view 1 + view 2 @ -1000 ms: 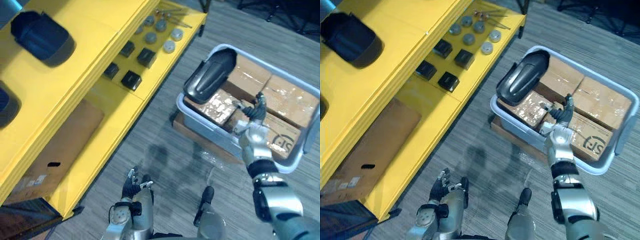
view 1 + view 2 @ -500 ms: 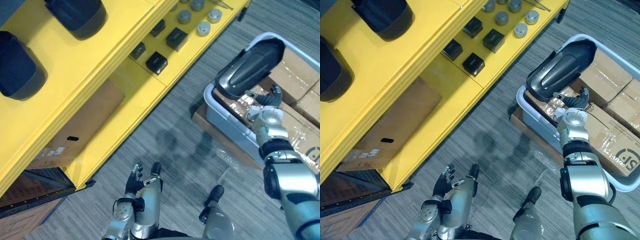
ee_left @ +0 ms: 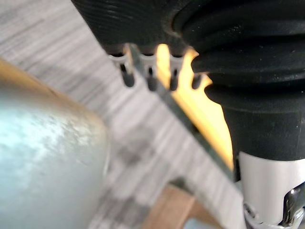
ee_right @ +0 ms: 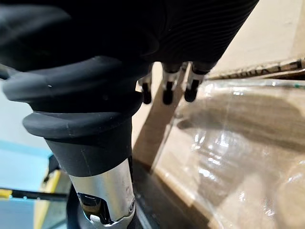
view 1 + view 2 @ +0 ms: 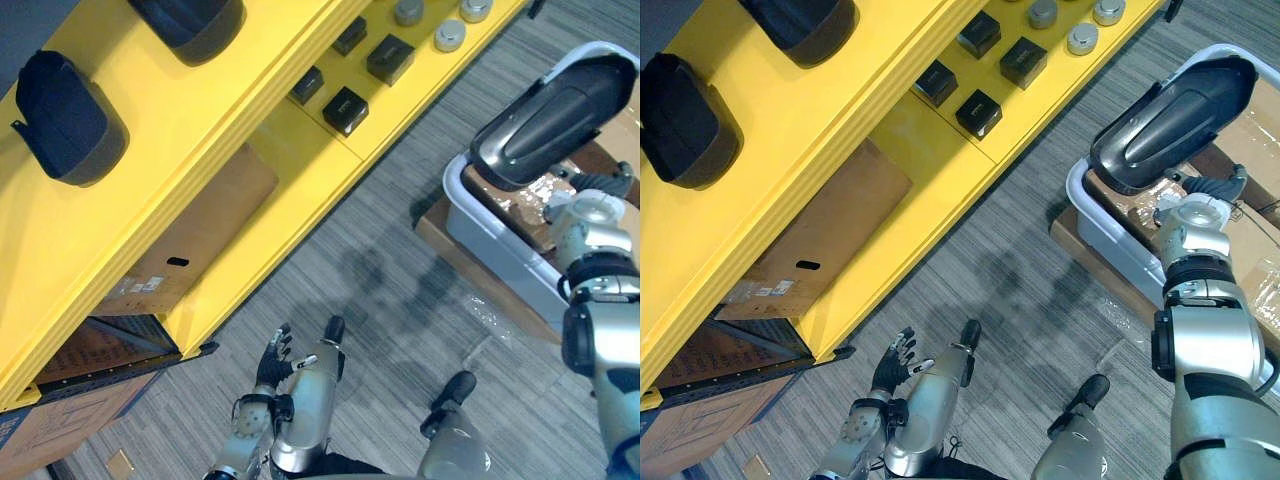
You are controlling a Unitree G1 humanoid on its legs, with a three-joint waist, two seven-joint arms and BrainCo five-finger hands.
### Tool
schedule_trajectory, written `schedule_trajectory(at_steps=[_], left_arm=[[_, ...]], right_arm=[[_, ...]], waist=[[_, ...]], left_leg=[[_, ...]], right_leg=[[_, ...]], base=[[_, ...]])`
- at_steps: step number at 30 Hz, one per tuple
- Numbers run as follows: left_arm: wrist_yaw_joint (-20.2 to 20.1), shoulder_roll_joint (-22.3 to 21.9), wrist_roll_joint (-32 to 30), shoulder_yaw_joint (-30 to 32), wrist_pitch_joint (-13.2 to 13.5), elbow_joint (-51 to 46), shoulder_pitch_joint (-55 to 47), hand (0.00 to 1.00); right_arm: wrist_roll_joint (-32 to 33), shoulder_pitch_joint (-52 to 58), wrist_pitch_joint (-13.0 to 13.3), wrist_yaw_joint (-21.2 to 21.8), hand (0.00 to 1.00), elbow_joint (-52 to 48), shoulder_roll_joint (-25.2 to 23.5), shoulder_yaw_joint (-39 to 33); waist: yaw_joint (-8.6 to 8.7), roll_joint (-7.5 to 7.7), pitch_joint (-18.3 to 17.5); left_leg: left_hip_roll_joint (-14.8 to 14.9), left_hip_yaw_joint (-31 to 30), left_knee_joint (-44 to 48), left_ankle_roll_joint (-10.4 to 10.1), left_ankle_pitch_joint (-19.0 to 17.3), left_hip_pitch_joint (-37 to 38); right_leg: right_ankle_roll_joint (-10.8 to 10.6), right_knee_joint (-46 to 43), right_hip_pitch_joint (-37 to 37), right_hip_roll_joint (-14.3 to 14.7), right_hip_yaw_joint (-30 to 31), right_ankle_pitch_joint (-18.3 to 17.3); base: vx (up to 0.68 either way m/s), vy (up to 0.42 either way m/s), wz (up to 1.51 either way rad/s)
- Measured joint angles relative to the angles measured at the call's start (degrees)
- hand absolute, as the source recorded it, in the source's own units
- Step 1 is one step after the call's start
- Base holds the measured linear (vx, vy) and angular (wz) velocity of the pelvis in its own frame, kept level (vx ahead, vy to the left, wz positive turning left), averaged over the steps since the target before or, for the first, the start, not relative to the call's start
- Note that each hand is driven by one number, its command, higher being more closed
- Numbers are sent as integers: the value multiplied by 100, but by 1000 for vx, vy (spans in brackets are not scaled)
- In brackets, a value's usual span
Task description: Walk over and take plastic housings, then place them on the shelf
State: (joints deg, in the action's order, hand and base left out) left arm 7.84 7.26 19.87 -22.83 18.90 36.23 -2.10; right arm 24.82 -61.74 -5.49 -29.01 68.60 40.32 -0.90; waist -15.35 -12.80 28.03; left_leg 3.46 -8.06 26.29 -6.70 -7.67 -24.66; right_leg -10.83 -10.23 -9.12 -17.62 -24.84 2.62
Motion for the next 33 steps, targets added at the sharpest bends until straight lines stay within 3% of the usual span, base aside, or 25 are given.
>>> schedule_trajectory(at_steps=[7, 8, 12, 22, 29, 33], left_arm=[[1, 7, 227, -220, 1, 94, -8, 0], [-1, 10, 238, -272, 1, 93, -7, 0], [1, -7, 286, -298, 10, 61, -6, 0], [101, -33, 451, -306, 22, 32, 3, 0], [123, -65, 498, -310, 126, 38, 2, 0], [121, -67, 498, -311, 181, 45, -6, 0]], right_arm=[[24, -14, -191, 139, 0, 170, 185, 169], [24, -59, -191, 208, 100, 170, 269, 240], [30, -132, -226, 265, 100, 170, 472, 397], [360, -286, -1258, 242, 100, 196, 729, 490], [-179, -366, -2015, 11, 100, 326, 694, 138], [-409, -366, -2086, 18, 100, 412, 697, -37]], waist=[[-179, -158, -112], [-194, -197, -139], [-302, -234, -166], [-443, -239, -170], [-530, -237, -169], [-529, -229, -163]], left_leg=[[-46, -33, 142, 47, -41, -89], [-46, -44, 208, 55, -64, -176], [-35, -52, 235, 55, -65, -333], [-15, -86, 228, 54, -65, -445], [-25, -87, 229, 48, -72, -445], [-27, -87, 233, 48, -72, -445]], right_leg=[[-25, -294, -139, -127, -5, -135], [-6, -331, -206, -132, -7, -151], [14, -345, -359, -139, -32, -163], [-7, -319, -426, -117, -153, -149], [-4, -308, -394, -121, -190, -151], [-13, -300, -385, -121, -194, -145]], base=[[-15, 5, 2], [-39, 19, 0], [-30, 9, -2], [5, -5, 1], [-17, 1, 1], [-32, 1, 0]])
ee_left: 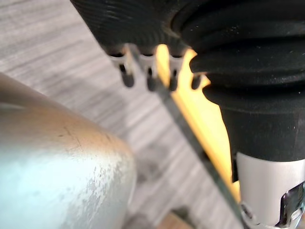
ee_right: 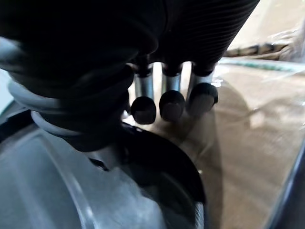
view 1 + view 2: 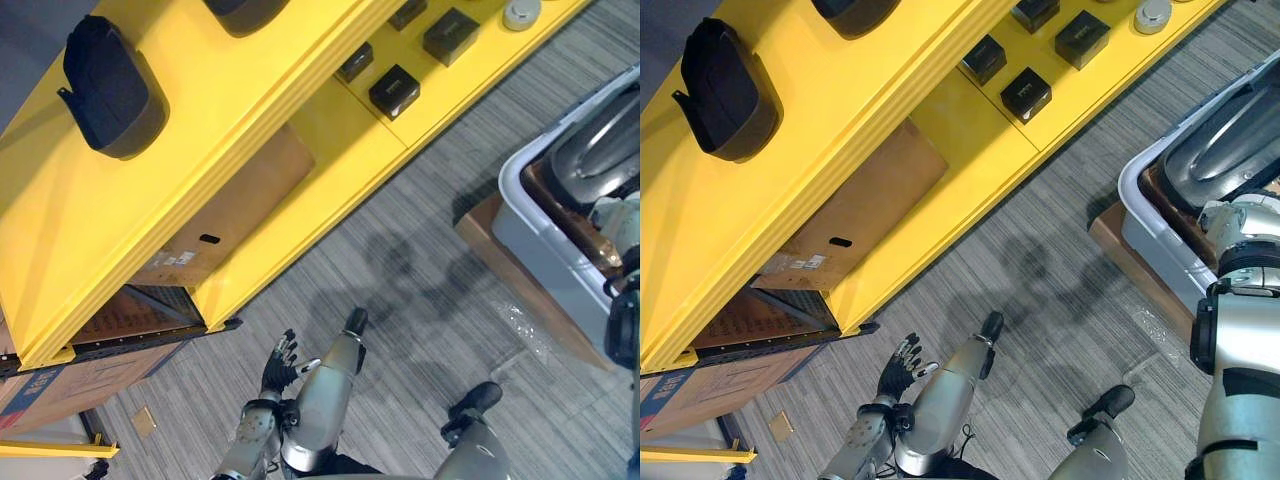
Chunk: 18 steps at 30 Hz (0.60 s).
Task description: Walk over and take plastic housings, then place them on the shelf
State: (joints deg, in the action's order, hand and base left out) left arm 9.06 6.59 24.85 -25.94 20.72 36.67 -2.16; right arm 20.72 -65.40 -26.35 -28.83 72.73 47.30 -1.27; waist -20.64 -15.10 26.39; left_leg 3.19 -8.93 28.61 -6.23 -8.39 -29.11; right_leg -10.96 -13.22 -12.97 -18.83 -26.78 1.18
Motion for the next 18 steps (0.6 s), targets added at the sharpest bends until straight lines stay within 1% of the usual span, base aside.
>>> schedule_trajectory(at_steps=[3, 4, 6, 7, 8, 9, 10, 12, 13, 14, 15, 16, 17, 18], left_arm=[[-8, 11, -3, 16, 41, -6, -17, 0], [-18, 18, -4, 73, 45, -21, -33, 0], [-37, 56, -5, 128, 48, -86, -60, 0], [-40, 136, -7, 130, 49, -216, -119, 0], [-43, 174, -6, 132, 56, -268, -150, 0], [-48, 213, -11, 197, 52, -422, -217, 0], [-52, 213, -12, 255, 58, -469, -247, 0], [-53, 296, -13, 345, 45, -626, -270, 0], [-54, 329, -13, 345, 42, -674, -281, 0], [-49, 343, -12, 345, 33, -749, -295, 0], [-43, 342, -12, 343, 22, -819, -304, 0], [-28, 338, -5, 349, -6, -1047, -313, 0], [-18, 338, -5, 366, -15, -1150, -312, 0], [16, 329, -6, 392, -35, -1332, -312, 0]], right_arm=[[-399, 3, 28, 53, 100, -2, 3, -165], [-687, 3, 106, 168, 100, -5, 3, -226], [-1064, 8, 258, 293, 100, -2, 4, -211], [-1296, 9, 397, 366, 100, -3, 4, -192], [-1395, 9, 454, 404, 100, -4, 5, -185], [-1555, 9, 565, 453, 100, -6, 14, -50], [-1630, 9, 620, 484, 100, -7, 17, 38], [-1906, 9, 856, 571, 100, -21, 50, 376], [-1969, 12, 958, 617, 100, -33, 69, 507], [-2104, 20, 1087, 657, 100, -67, 85, 691], [-2184, 27, 1152, 660, 100, -98, 85, 761], [-2325, 138, 1296, 663, 100, -287, 85, 968], [-2383, 187, 1336, 663, 100, -360, 87, 1055], [-2439, 276, 1428, 664, 100, -480, 87, 1164]], waist=[[43, 34, 24], [95, 73, 52], [169, 149, 106], [241, 216, 153], [269, 254, 180], [295, 330, 232], [316, 373, 261], [423, 515, 356], [439, 556, 383], [506, 568, 390], [544, 573, 394], [583, 606, 408], [592, 627, 417], [663, 657, 411]], left_leg=[[3, -2, 6, 0, 0, 0], [9, -2, 11, 0, 0, 0], [26, 2, 29, 0, 0, 0], [42, 1, 40, 0, 0, 0], [57, 6, 55, -2, -3, 0], [117, 32, 118, -10, -56, 0], [146, 38, 152, -14, -79, 0], [214, 125, 180, -10, -93, 45], [237, 193, 172, -1, -98, 91], [256, 246, 169, 7, -103, 137], [260, 262, 161, 7, -103, 168], [313, 355, 120, 7, -103, 267], [334, 389, 84, 7, -102, 313], [375, 400, 68, 5, -100, 333]], right_leg=[[-17, 6, 15, 7, -2, 16], [-27, 16, 33, 16, -1, 29], [-36, 48, 62, 41, 2, 53], [-31, 92, 91, 71, 3, 85], [-25, 114, 104, 90, 6, 99], [-8, 147, 113, 143, 33, 124], [7, 166, 120, 173, 47, 141], [24, 184, 126, 215, 119, 162], [33, 198, 123, 221, 188, 182], [25, 232, 152, 229, 227, 211], [25, 258, 175, 234, 240, 229], [60, 345, 225, 280, 337, 298], [68, 387, 243, 296, 360, 318], [86, 435, 268, 345, 366, 337]], base=[[0, 0, 0], [0, 0, 0], [0, 0, 0], [0, 0, 0], [-26, -6, -11], [-25, 0, -16], [-36, 4, -22], [-44, 7, -22], [-52, 14, -27], [-44, 18, -22], [-52, 24, -27], [-31, 16, -26], [-41, 8, -29], [-33, -7, -14]])
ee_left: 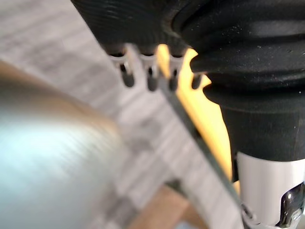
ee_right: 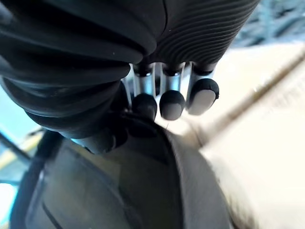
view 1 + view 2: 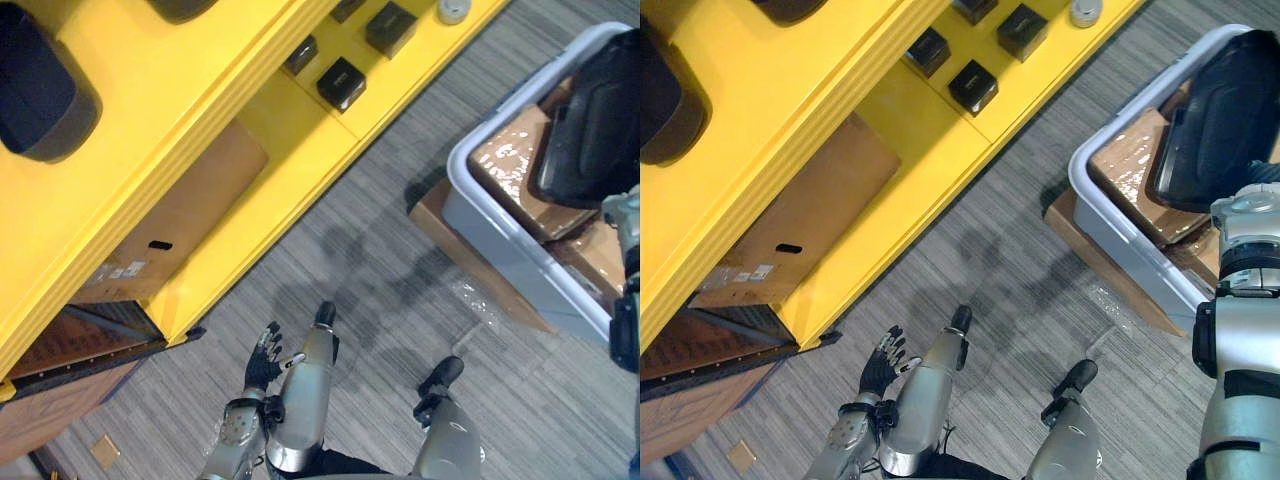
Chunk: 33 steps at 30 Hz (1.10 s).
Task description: Walk over and take plastic housings, then place them on the shelf
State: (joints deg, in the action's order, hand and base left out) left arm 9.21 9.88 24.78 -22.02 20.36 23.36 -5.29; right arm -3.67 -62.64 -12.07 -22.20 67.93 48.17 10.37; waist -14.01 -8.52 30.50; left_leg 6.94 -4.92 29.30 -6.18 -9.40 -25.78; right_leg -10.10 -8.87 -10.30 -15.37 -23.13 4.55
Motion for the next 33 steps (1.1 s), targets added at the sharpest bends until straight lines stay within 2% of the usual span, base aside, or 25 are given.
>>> schedule_trajectory(at_steps=[2, 3, 6, 8, 11, 13, 15, 17, 19, 21, 23, 26, 27, 29, 33], left_arm=[[78, -15, -13, 24, -29, -113, 31, 0], [205, -18, -134, 93, -84, -173, 39, 0], [676, -16, -736, 181, -278, -255, 100, 0], [1105, 8, -1489, 227, -551, -299, 259, 0], [1457, 120, -2120, 267, -899, -225, 768, 0], [1548, 142, -2143, 359, -1036, 79, 1263, 0], [1544, 232, -2138, 367, -1058, 392, 1823, 0], [1512, 402, -2104, 373, -1053, 788, 2509, 0], [1420, 440, -1983, 370, -1044, 1019, 2960, 0], [1173, 422, -1441, 361, -1028, 1474, 3764, 0], [934, 364, -986, 342, -1013, 1758, 4209, 0], [549, 209, -255, 336, -1001, 2079, 4822, 0], [466, 171, -196, 333, -999, 2191, 5004, 0], [247, 143, 109, 322, -1000, 2267, 5269, 0], [-186, 124, 989, 324, -998, 2266, 5533, 0]], right_arm=[[-48, 129, 59, 0, 100, -132, -5, 49], [-50, 230, 75, 0, 100, -236, -20, 142], [-53, 388, 100, -14, 100, -398, -71, 146], [-62, 439, 100, -48, 100, -459, -200, 146], [-166, 518, 101, -203, 100, -488, -392, 148], [-168, 516, 104, -313, 100, -576, -525, 164], [-173, 506, 187, -446, 100, -721, -629, 220], [-174, 486, 277, -607, 100, -828, -880, 240], [-175, 431, 337, -686, 100, -855, -975, 277], [-252, 117, 381, -868, 100, -859, -1126, 276], [-403, -94, 512, -1020, 100, -902, -1292, 277], [-556, -336, 767, -1195, 100, -1152, -1434, 282], [-630, -409, 845, -1263, 100, -1254, -1506, 317], [-693, -532, 961, -1299, 100, -1464, -1538, 444], [-887, -658, 1244, -1312, 100, -1645, -1568, 554]], waist=[[57, 66, 7], [89, 164, 7], [199, 321, -14], [279, 407, -24], [397, 445, -36], [409, 497, -61], [451, 525, -76], [542, 652, -141], [573, 741, -190], [728, 850, -222], [791, 927, -262], [964, 931, -260], [1069, 933, -261], [1163, 939, -258], [1239, 942, -256]], left_leg=[[42, 26, -79, -31, 21, 68], [57, 86, -207, -64, 78, 164], [105, 169, -446, -108, 192, 318], [185, 242, -580, -157, 242, 454], [242, 274, -807, -199, 370, 631], [279, 397, -979, -218, 469, 723], [327, 469, -1050, -237, 518, 738], [400, 538, -1108, -266, 567, 726], [437, 581, -1102, -284, 578, 679], [449, 600, -1096, -291, 627, 552], [462, 749, -1087, -288, 626, 546], [463, 846, -1062, -282, 623, 519], [473, 848, -1034, -277, 616, 493], [509, 915, -956, -270, 582, 443], [554, 1107, -945, -258, 569, 450]], right_leg=[[34, 73, 38, 61, 16, 35], [53, 108, 40, 74, 69, 54], [89, 162, 53, 110, 132, 86], [127, 197, 68, 176, 183, 114], [174, 248, 141, 241, 196, 147], [225, 293, 88, 265, 285, 186], [286, 343, 41, 309, 332, 241], [322, 459, -9, 401, 405, 334], [354, 467, -102, 438, 467, 366], [379, 487, -252, 458, 512, 450], [378, 529, -348, 461, 667, 528], [371, 641, -380, 468, 766, 637], [372, 643, -394, 475, 771, 644], [384, 643, -481, 502, 875, 684], [394, 641, -606, 526, 1045, 730]], base=[[-32, -14, -14], [-4, -30, -20], [13, -44, -15], [19, -39, -19], [4, -46, -7], [-30, -40, -22], [-47, -28, -24], [-63, -27, -22], [-48, -13, -19], [-48, -2, -12], [-36, 20, -29], [-21, 26, -18], [-20, 9, -5], [-20, 10, -18], [-12, 1, -25]])
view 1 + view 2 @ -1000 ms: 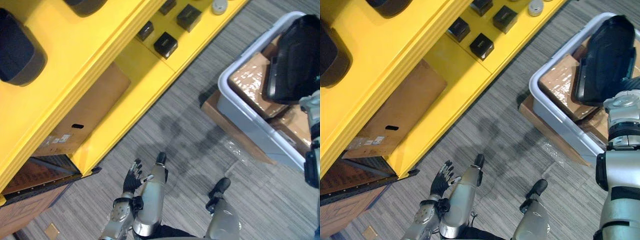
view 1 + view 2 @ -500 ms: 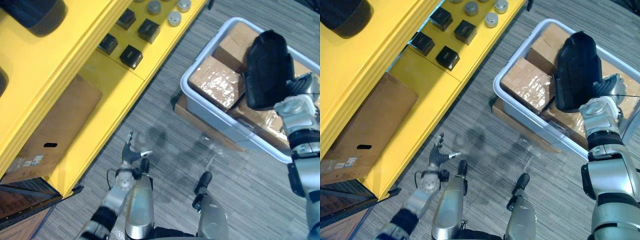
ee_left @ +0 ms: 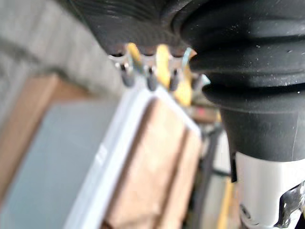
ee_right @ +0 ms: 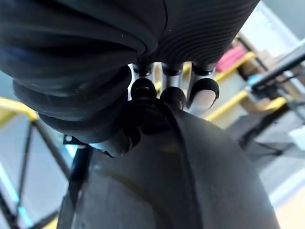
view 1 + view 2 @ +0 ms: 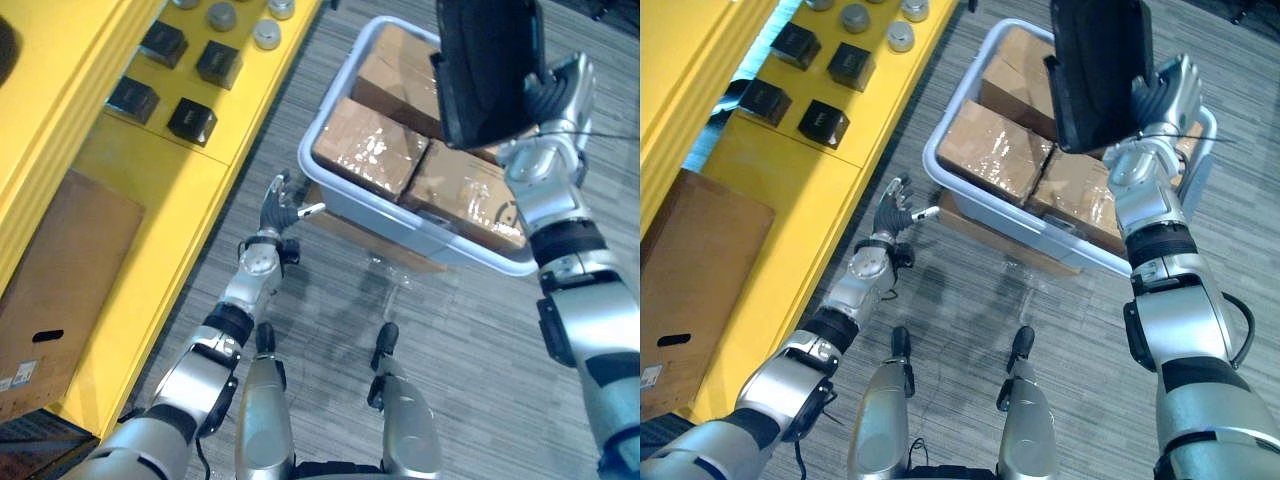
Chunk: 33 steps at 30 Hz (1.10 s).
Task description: Walk over and take plastic housings, then place them on the shelf
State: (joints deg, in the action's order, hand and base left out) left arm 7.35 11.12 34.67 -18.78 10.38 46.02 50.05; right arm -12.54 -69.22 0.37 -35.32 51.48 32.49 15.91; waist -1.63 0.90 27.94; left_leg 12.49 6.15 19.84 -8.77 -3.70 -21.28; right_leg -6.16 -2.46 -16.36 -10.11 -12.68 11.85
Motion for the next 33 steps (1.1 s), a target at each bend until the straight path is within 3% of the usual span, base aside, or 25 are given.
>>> schedule_trajectory(at_steps=[5, 8, 14, 20, 25, 33], left_arm=[[-543, -34, 1334, -90, -85, -1, 275, 0], [-790, -41, 2116, -154, -191, -5, 497, 0], [-875, -107, 2182, -159, -211, -238, 569, 0], [-873, -290, 2426, -226, -41, -322, 605, 0], [-827, -397, 2562, -221, 104, -322, 654, 0], [-603, -431, 2498, -128, 235, -317, 598, 0]], right_arm=[[-209, -13, 393, -2, 100, -270, -112, 118], [-410, -26, 670, 0, 100, -421, -135, 155], [-524, 64, 1114, 113, 100, -753, -266, 338], [-532, 605, 1450, 276, 100, -1325, -501, 493], [-632, 976, 1599, 428, 100, -1525, -633, 602], [-622, 1493, 1772, 559, 100, -2354, -769, 728]], waist=[[259, 0, 0], [321, -1, 0], [483, -2, 0], [594, -7, -3], [703, -9, -4], [717, -31, -15]], left_leg=[[18, 114, -13, -3, -4, 19], [24, 242, -31, -2, -3, 34], [11, 386, -205, -18, 29, 234], [-44, 559, -508, -32, 139, 481], [-122, 580, -662, -16, 221, 536], [-158, 632, -744, -12, 241, 668]], right_leg=[[7, 0, -93, 21, 149, 28], [8, 6, -177, 22, 253, 75], [2, 7, -164, 16, 396, 81], [1, 25, -154, -9, 510, 82], [-23, 71, -150, -60, 512, 97], [-43, 189, -29, -83, 547, 144]], base=[[-3, -2, -13], [5, 1, -18], [12, 4, -10], [14, 6, -8], [-2, 11, 1], [-2, 14, -1]])
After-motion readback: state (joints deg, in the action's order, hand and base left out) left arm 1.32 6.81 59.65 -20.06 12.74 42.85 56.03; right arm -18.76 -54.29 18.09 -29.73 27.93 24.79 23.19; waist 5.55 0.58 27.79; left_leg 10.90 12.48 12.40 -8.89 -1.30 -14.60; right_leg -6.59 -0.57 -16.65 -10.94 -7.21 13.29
